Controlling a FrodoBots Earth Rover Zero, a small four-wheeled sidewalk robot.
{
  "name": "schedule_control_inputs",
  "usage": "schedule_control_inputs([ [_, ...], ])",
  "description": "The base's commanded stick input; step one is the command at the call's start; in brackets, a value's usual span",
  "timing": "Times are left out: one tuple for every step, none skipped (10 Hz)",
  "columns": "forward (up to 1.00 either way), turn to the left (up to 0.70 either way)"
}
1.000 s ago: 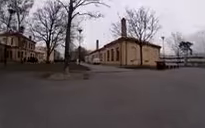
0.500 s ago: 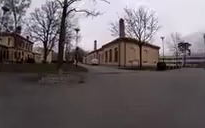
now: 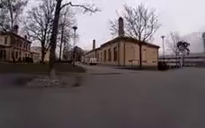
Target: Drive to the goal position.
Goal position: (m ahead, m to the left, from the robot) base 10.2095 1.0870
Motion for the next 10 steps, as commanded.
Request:
schedule_control_inputs([
  [1.0, 0.0],
  [1.0, 0.0],
  [1.0, 0.0],
  [1.0, 0.0],
  [1.0, 0.0],
  [1.0, 0.0],
  [1.0, 0.0],
  [1.0, 0.0],
  [1.0, 0.0],
  [1.0, 0.0],
])
